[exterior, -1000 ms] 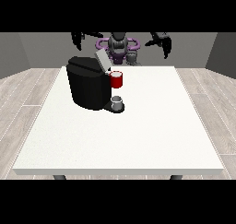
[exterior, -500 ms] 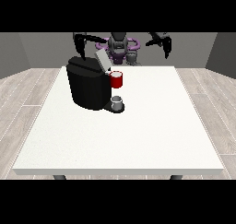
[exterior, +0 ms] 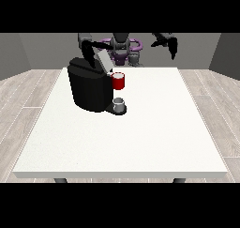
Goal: Insert the coffee pod into the coffee machine and close the lid
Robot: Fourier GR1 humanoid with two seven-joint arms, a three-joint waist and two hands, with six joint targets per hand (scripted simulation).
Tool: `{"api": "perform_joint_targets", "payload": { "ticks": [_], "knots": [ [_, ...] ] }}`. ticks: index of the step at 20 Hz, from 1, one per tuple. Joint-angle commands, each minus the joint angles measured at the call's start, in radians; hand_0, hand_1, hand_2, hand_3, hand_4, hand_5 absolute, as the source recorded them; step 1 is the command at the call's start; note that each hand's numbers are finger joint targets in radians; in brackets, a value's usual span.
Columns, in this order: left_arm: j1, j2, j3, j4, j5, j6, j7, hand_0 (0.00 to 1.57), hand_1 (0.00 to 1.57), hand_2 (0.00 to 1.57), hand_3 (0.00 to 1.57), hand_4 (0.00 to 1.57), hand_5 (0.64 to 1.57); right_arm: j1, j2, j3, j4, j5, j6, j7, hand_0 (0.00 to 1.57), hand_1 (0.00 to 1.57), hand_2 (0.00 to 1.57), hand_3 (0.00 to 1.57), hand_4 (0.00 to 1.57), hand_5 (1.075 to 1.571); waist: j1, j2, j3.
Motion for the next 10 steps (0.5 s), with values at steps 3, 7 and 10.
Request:
{"api": "perform_joint_targets", "payload": {
  "ticks": [3,7,10],
  "knots": [
    [0.043,0.032,0.003,-0.016,-0.010,0.016,-0.025,0.00,0.00,0.00,0.00,0.30,1.571,-0.081,0.023,0.028,0.009,0.009,-0.010,0.040,0.00,0.00,0.00,0.00,0.00,1.571,-0.021,0.022,0.0006],
    [0.057,0.004,-0.040,-0.098,-0.008,0.023,0.042,0.00,0.00,0.00,0.00,0.35,1.571,-0.119,-0.033,-0.013,0.089,0.016,-0.005,-0.018,0.00,0.00,0.00,0.00,0.20,1.571,0.032,0.057,0.0008],
    [0.042,0.044,0.008,-0.050,0.008,0.020,-0.002,0.00,0.00,0.00,0.00,0.36,1.571,-0.135,-0.036,0.019,0.062,0.028,0.027,-0.026,0.00,0.00,0.00,0.00,0.20,1.571,-0.006,0.067,0.0006]
  ]
}}
